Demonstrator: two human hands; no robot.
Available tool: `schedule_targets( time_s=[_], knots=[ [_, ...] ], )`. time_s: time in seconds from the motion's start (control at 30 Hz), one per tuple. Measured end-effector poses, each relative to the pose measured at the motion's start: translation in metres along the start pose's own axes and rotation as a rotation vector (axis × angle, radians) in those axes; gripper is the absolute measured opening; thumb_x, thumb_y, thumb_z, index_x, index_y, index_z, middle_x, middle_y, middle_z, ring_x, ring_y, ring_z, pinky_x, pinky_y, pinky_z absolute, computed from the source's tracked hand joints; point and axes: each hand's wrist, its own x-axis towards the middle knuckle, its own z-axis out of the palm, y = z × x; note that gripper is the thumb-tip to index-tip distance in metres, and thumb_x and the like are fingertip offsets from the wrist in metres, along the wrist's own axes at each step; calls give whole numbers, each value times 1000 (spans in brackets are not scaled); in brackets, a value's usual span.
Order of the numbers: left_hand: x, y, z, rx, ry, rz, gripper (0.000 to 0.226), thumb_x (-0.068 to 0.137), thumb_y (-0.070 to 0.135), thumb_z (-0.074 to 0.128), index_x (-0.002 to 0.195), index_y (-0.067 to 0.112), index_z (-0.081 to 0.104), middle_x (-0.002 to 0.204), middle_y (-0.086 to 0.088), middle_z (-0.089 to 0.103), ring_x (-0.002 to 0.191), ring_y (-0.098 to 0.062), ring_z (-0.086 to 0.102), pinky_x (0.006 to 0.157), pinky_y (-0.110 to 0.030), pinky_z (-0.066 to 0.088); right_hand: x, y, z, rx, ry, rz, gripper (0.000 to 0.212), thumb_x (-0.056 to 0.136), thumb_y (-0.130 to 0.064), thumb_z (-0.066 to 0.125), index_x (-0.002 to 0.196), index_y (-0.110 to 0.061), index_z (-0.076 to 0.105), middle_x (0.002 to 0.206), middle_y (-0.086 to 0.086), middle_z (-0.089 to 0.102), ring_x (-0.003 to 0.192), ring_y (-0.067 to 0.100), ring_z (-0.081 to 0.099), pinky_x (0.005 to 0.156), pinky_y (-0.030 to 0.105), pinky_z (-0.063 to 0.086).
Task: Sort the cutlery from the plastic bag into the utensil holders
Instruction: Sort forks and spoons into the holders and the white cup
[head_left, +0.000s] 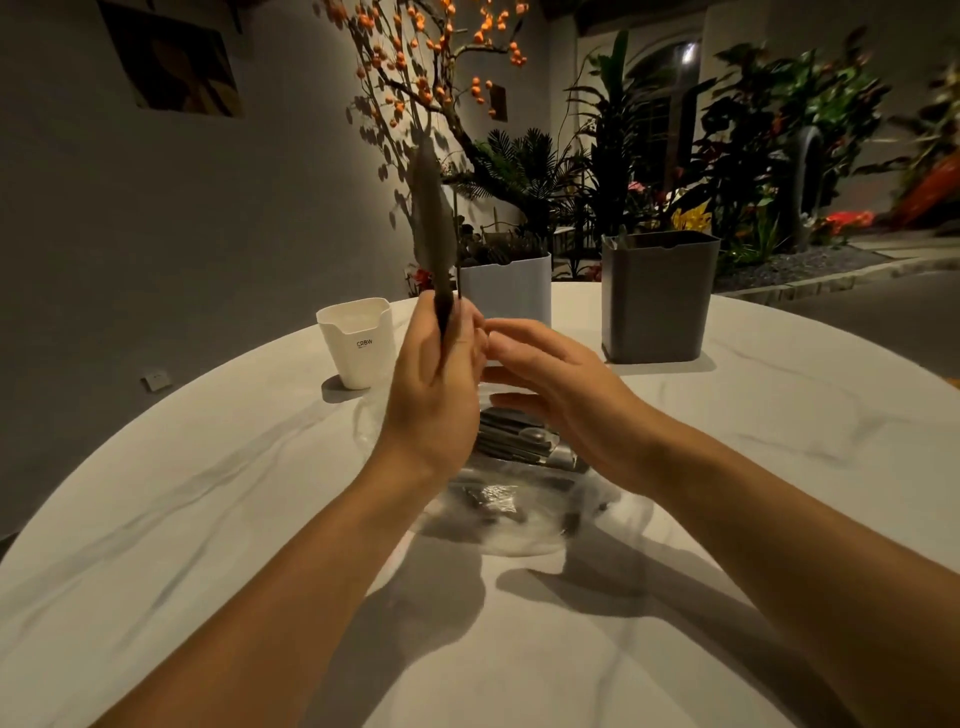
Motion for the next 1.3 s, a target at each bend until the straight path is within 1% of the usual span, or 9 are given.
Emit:
schedule_targets(
  time_s=[0.1,0.17,0.23,0.4,0.53,0.7,0.87,1.13,1.3],
  knots=[
    [-6,-14,11,-94,-91,-107,21,107,33,40,107,21,57,80,-4,60,76,-12,60,77,-28,54,0,3,5,31,29,-5,52,92,-52,58,136,-25,55,127,-3,66,119,13,61,104,40,49],
    [-17,-23,16,-168,-174,-258,26,100,39,48,120,25,58,106,-10,67,100,-18,66,89,-38,57,-1,7,8,-18,62,6,54,88,-51,64,134,-24,55,121,-5,67,111,8,65,96,33,54],
    [-26,-30,19,-141,-237,-333,25,103,29,44,125,24,55,116,-2,66,111,-13,64,88,-26,55,-4,12,12,-124,71,13,52,85,-47,65,130,-26,53,115,-9,67,105,5,65,88,25,55],
    [-33,-30,14,24,-317,-366,34,107,9,37,126,37,43,106,26,56,92,10,58,70,-4,49,-1,14,11,-260,186,1,37,96,-37,62,128,-24,52,115,-7,67,108,10,64,93,32,56],
    [-32,-21,13,-87,-291,-436,29,107,13,41,110,37,57,95,20,67,79,10,67,68,-11,52,-1,13,12,-223,242,-28,28,98,-27,59,125,-19,59,110,-5,73,104,10,69,90,28,57],
    [-28,-13,14,-162,-208,-542,22,107,20,37,102,16,59,86,-11,56,78,-20,53,71,-31,47,3,3,10,-185,273,-85,21,96,-16,63,117,-13,66,101,0,76,96,12,72,87,32,60],
    [-14,-7,15,-152,-187,-524,34,109,36,29,88,18,48,64,1,41,55,-8,38,55,-24,35,14,-19,4,-239,271,-103,20,99,-18,60,115,-15,70,100,-2,75,93,8,71,79,22,56],
    [19,15,25,-213,-366,-532,38,107,43,34,88,13,46,61,-2,42,50,-13,39,50,-25,37,24,-59,-32,-263,220,-83,22,101,-14,53,115,-24,68,94,-18,71,92,-4,67,75,11,53],
    [35,23,44,-177,-394,-481,36,106,43,36,90,14,49,60,-1,46,51,-15,44,54,-30,42,29,-73,-55,-264,217,-58,20,101,-14,54,99,-27,69,91,-11,75,89,1,71,71,15,54]
  ],
)
